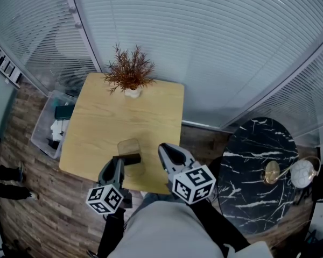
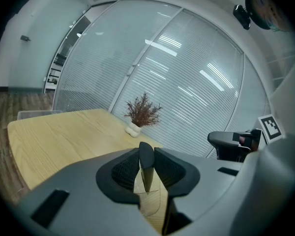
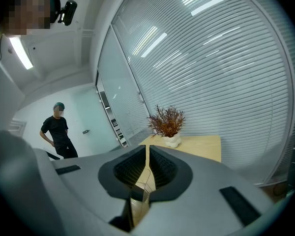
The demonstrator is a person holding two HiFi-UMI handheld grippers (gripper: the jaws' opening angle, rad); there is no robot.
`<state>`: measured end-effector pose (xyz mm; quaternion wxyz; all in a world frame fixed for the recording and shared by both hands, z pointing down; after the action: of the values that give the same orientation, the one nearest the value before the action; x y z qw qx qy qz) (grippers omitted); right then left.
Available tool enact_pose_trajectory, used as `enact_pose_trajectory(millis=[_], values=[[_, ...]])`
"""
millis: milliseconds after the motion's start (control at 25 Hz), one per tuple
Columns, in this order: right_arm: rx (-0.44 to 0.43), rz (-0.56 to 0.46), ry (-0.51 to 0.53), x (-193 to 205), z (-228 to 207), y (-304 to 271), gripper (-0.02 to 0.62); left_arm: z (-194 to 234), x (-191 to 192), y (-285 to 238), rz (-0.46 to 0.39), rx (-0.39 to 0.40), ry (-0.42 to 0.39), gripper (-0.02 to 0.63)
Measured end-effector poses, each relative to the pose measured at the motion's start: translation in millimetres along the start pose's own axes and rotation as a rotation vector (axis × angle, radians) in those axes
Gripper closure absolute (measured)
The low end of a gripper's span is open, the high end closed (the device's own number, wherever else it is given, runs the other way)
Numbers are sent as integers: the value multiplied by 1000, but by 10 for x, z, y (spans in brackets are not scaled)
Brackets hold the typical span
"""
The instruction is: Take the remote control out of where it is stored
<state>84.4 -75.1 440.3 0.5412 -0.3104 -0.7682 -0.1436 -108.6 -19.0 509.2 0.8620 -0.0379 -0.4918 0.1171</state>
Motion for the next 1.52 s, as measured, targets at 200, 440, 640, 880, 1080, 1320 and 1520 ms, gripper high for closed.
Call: enact_pose_trajectory(millis=[200,440,640,880,1080,1320,1520], values=[[1,-3,3,-4,-12,16,590,-21,-1,23,-3,-1,1,506],[2,-4,2,-13,-13,5,589,-31,-53,24,-12,2,4,506],[0,-3,2,-8,6,6,590,-30,-87,52,-20,0,10,506],[1,-2,2,-8,0,-4,591,-16,-125,67,-29,3,26,506],[2,-1,2,-5,0,-2,590,-10,-135,73,-33,-4,34,506],[4,-2,4,-1,-3,11,589,-32,-140,88,-42,-1,44,506],[3,-5,4,-11,-7,8,591,-60,-170,104,-48,1,46,506]])
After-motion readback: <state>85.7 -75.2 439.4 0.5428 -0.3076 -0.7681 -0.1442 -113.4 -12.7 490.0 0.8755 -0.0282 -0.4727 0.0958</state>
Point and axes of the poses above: the fingertips, and each gripper's own axes: y backward along the fingers, z to its left, x out of its underside, the point moved 4 cm from there along y, backward along the fingers, and after that the axes turned 12 degrees about -z, right-handed, at the moved point
